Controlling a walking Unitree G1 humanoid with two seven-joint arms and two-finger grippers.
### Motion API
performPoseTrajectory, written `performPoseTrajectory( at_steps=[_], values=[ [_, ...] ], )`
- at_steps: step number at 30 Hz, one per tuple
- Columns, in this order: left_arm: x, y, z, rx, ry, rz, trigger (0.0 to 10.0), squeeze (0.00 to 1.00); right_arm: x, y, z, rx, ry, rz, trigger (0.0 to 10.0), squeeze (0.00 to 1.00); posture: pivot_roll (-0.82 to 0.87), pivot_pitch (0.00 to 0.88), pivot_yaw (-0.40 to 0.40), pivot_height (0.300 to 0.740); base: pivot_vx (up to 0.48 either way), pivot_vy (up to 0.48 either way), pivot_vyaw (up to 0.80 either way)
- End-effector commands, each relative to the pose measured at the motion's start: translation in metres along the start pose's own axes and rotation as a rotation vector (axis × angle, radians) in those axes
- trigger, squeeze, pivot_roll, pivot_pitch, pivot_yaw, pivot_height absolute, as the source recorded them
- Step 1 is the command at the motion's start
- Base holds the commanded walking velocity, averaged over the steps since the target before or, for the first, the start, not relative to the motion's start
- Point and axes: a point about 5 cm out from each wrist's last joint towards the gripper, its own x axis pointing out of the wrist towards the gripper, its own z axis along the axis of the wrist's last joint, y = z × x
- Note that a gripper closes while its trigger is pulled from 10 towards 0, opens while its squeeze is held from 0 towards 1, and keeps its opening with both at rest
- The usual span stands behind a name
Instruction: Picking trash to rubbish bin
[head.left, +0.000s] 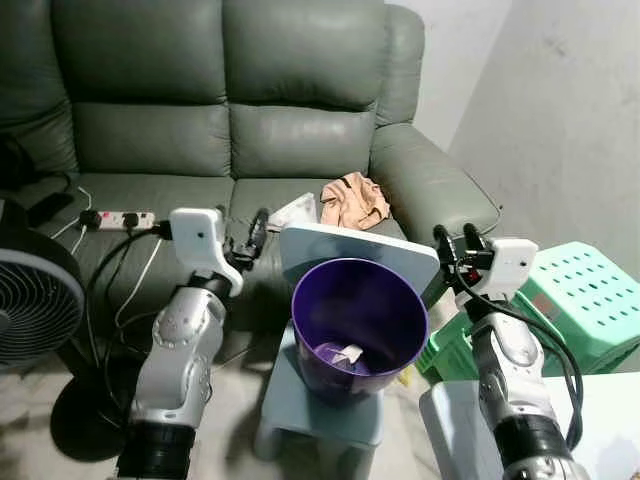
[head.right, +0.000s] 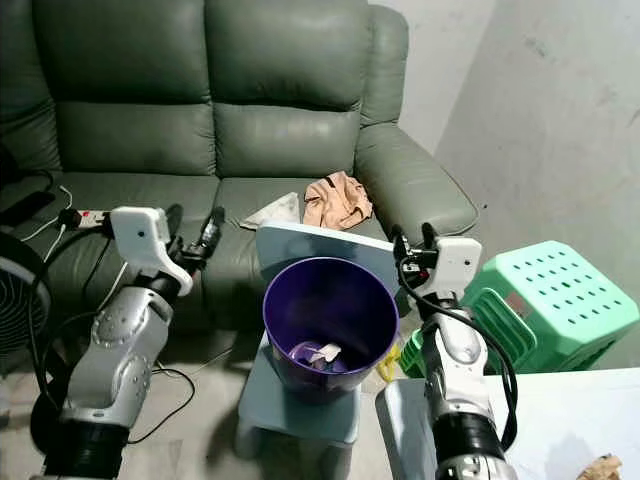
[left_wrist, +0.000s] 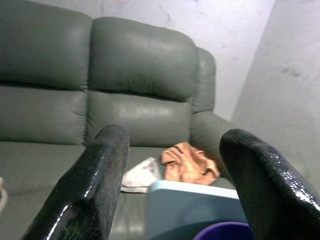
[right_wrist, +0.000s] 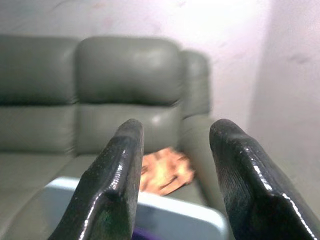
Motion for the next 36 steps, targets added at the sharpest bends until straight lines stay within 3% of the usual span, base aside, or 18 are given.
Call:
performPoseTrajectory(
  at_steps=[1,7,12,16,21,36],
  values=[
    [0.002,0.005,0.002,0.031,-0.024,0.016,10.0,0.0,-0.006,-0.012,0.008,-0.035,-0.027,-0.079,10.0,0.0,-0.01,0.0,-0.067,0.74,0.0,0.0,0.0],
    [-0.011,0.015,-0.005,0.026,-0.048,0.066,10.0,0.0,-0.034,-0.005,0.008,-0.024,-0.007,-0.08,10.0,0.0,-0.01,0.0,-0.064,0.74,0.0,0.0,0.0],
    [-0.028,0.022,-0.026,0.027,0.021,0.095,10.0,0.0,-0.051,0.003,-0.001,-0.061,0.05,-0.074,10.0,0.0,0.0,0.0,-0.071,0.74,0.0,0.0,0.0],
    [-0.025,0.023,-0.021,0.021,0.0,0.105,10.0,0.0,-0.043,0.007,0.006,-0.029,0.052,-0.072,10.0,0.0,0.0,0.0,-0.077,0.74,0.0,0.0,0.0],
    [-0.015,0.028,-0.014,0.017,-0.025,0.118,10.0,0.0,-0.034,0.006,0.012,-0.061,0.058,-0.06,10.0,0.0,0.0,0.0,-0.082,0.74,0.0,0.0,0.0],
    [-0.003,0.032,-0.011,-0.019,-0.017,0.118,10.0,0.0,-0.031,0.005,0.011,-0.101,0.091,-0.053,10.0,0.0,0.0,0.0,-0.082,0.74,0.0,0.075,0.0]
  ],
)
